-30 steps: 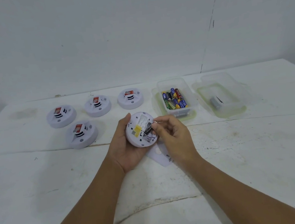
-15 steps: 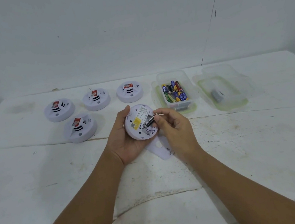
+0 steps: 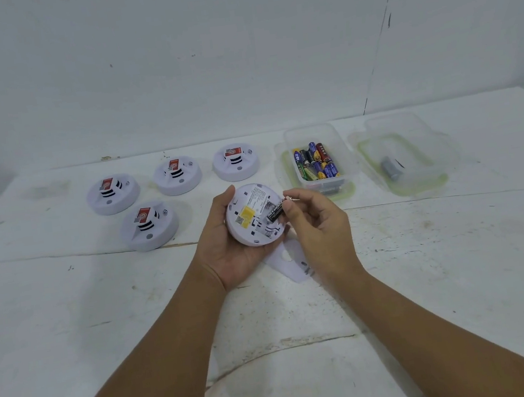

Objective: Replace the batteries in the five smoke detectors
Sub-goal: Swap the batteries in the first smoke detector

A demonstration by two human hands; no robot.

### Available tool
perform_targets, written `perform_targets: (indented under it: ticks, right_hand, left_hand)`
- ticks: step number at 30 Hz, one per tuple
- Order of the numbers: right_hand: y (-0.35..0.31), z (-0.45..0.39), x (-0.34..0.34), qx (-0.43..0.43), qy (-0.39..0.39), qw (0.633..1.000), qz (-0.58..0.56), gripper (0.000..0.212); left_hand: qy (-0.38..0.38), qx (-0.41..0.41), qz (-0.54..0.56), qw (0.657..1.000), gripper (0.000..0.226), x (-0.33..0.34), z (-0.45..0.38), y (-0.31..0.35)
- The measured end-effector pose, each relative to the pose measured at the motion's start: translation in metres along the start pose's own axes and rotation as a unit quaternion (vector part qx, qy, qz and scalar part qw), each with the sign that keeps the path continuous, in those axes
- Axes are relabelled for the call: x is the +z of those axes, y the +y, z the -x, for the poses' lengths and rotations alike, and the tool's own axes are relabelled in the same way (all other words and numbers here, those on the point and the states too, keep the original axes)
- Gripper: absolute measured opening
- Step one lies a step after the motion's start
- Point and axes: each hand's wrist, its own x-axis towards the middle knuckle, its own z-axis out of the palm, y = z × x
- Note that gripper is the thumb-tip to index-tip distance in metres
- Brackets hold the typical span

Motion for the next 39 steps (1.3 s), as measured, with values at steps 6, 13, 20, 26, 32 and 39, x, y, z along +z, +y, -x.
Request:
perform_targets:
  ticks: [6,13,20,26,32,39]
  right_hand:
    - [0.001,-0.001,0.001,0.02,0.0,1.0,-0.007,0.012]
    - [0.002,-0.003,0.001,0.012,-0.003,1.0,-0.001,0.012]
    - [-0.001,-0.001,0.001,0.026,-0.008,1.0,-0.013,0.014]
    - [-0.005,-0.001,0.001,0.029,-0.014,0.999,-0.024,0.01]
    - [-0.008,-0.001,0.001,0.045,-0.042,0.997,-0.047,0.025]
    - [-0.009,-0.001,0.001,0.049,-0.041,0.997,-0.045,0.027]
  left_hand:
    - [0.014,0.004,-0.002,1.0,0.051,0.0,0.0,0.0]
    - [0.011,0.002,-0.002,1.0,0.053,-0.004,-0.003,0.001]
    - [0.001,0.003,-0.012,1.0,0.051,-0.003,-0.002,0.0]
    - [-0.004,0.004,-0.007,1.0,0.052,-0.001,-0.001,0.001]
    - [0.002,0.012,0.007,1.0,0.052,-0.002,-0.001,0.001]
    - [0.007,0.009,0.013,1.0,0.05,-0.004,-0.003,0.0]
